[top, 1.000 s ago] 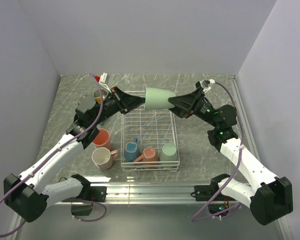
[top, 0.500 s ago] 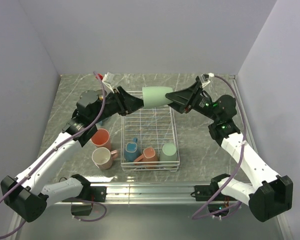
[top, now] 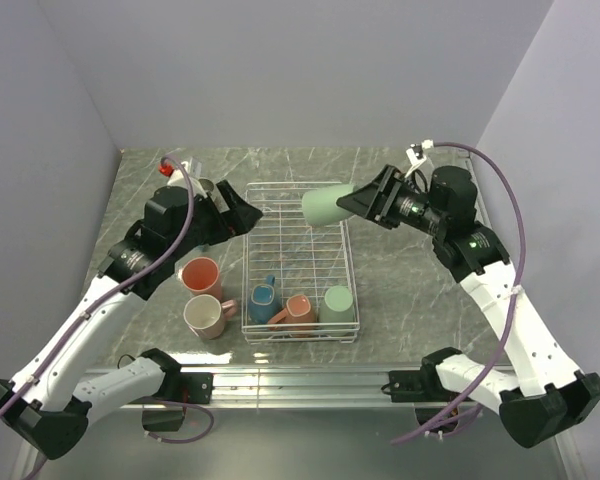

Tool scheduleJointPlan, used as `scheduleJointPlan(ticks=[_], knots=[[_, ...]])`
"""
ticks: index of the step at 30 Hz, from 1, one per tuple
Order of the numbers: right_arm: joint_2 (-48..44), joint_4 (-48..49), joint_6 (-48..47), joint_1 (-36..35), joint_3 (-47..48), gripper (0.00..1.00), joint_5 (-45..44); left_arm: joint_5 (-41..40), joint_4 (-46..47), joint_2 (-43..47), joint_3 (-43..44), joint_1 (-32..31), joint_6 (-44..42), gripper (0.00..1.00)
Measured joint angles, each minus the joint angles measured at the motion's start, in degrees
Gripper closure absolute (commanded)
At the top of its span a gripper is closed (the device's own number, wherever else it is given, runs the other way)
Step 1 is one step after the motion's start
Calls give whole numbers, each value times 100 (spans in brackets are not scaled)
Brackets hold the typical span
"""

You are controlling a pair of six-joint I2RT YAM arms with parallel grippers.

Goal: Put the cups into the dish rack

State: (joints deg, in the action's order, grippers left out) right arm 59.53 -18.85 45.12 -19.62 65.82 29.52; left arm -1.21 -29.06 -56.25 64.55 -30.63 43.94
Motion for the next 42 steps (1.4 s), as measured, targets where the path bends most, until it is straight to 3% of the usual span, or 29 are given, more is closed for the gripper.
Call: scheduleJointPlan(ticks=[6, 11, 18, 25, 42], knots=[[352, -1497, -1200, -1036, 721, 100, -1519, -743, -863, -61, 361, 138, -175, 1], [931, -2201, -1622, -1853, 756, 100, -2531, -922, -1141, -269, 625, 304, -330, 1], [1530, -2551, -1947, -2118, 420, 100, -3351, -898, -1246, -476, 684, 522, -413, 2], [1954, -2503, -2284, -2162, 387, 100, -3707, -870, -1257, -490, 715, 599, -433, 2], [2070, -1703, -2555, -2194, -232, 100, -3436, -761, -1237, -667, 715, 839, -435, 1]])
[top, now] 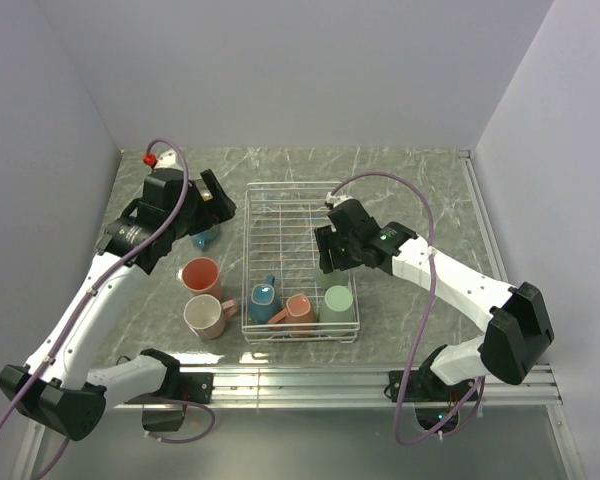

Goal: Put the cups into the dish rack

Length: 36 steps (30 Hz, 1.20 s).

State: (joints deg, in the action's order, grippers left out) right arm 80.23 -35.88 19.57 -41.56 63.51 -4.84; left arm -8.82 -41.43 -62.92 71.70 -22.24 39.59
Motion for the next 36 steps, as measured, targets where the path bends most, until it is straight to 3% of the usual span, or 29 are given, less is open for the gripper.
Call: scheduleJointPlan(ticks=[1, 2, 4, 5, 7, 14, 25, 36], knots=[[0, 33, -20, 0, -11, 100, 2, 2, 0, -28, 0, 11, 2, 1], [0, 42, -31, -2, -11, 83, 2, 9, 2, -50, 0, 20, 2, 1], [0, 42, -59, -7, -11, 63, 0, 20, 7, -85, -2, 33, 2, 1], [0, 39, -66, -9, -11, 46, 0, 24, 9, -101, -2, 42, 2, 1], [0, 33, -85, -9, -9, 33, -4, 42, 22, -114, -11, 66, 4, 1], [20, -284, -146, -13, 26, 11, -33, 63, 42, -188, -28, 210, 4, 1], [-42, -1040, -166, -20, 793, 5, -79, 173, 52, -472, -22, 713, -142, 1], [-459, -1644, -166, -20, 2133, 3, -398, 352, 7, -1685, 354, 1799, -575, 7]])
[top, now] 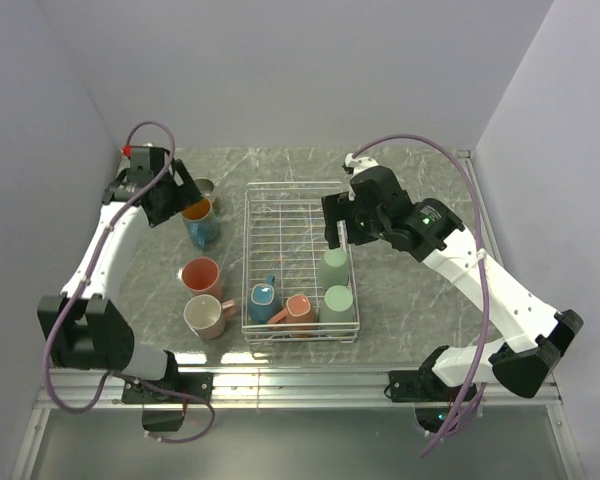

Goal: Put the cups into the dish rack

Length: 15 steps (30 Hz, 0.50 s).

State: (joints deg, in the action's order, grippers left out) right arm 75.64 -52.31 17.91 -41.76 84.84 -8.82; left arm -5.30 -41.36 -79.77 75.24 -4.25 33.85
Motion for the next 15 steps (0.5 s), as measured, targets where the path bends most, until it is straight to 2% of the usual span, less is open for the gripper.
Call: scheduleJointPlan(ticks=[4, 7, 8, 11, 15], knots=[[-160, -98, 28, 0, -74, 3, -125, 35, 11, -568, 295, 496, -179, 13], [-247, -175, 76, 2, -219, 3, -149, 96, 83, -872, 354, 785, -315, 25], [-256, -184, 94, 2, -247, 3, -151, 116, 107, -935, 354, 820, -354, 32], [-254, -232, 157, 17, -291, 3, -170, 247, 205, -1174, 354, 817, -455, 40], [-254, -245, 199, 39, -291, 3, -216, 448, 444, -1434, 260, 793, -555, 40]])
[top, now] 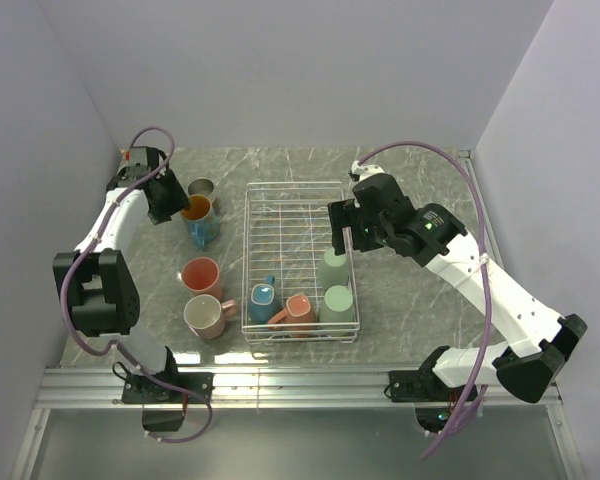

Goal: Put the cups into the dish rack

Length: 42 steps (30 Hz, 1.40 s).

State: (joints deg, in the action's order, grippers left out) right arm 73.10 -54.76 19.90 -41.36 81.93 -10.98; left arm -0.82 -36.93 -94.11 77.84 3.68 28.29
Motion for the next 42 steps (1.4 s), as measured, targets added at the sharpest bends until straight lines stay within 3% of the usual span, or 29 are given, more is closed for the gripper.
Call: scheduleJointPlan(ticks=[4, 9, 13, 16, 17, 20, 27, 32, 42], knots=[[4, -44, 0, 22, 0, 3, -39, 103, 116, -175, -79, -2, -28, 44], [4, -59, 0, 81, -15, 3, -59, 164, 295, -452, -79, -2, -59, 63], [4, -66, 2, 133, -184, 3, -63, 278, 356, -627, -81, 0, -61, 67], [-2, -87, 20, 151, -337, 3, -59, 334, 378, -658, -81, 7, -63, 78], [-9, -94, 20, 151, -372, 3, -59, 361, 407, -669, -81, 15, -57, 87], [-66, -107, 22, 151, -481, 3, -61, 330, 382, -680, -81, 39, -151, 100], [-363, -140, 42, 157, -557, 3, -61, 461, 385, -708, -55, 57, -175, 100], [-533, -136, 83, 175, -577, 3, -57, 446, -181, -592, 94, 103, -267, 100], [-697, -138, 109, 177, -579, 3, -17, 614, -833, 533, 826, 223, -103, 100]])
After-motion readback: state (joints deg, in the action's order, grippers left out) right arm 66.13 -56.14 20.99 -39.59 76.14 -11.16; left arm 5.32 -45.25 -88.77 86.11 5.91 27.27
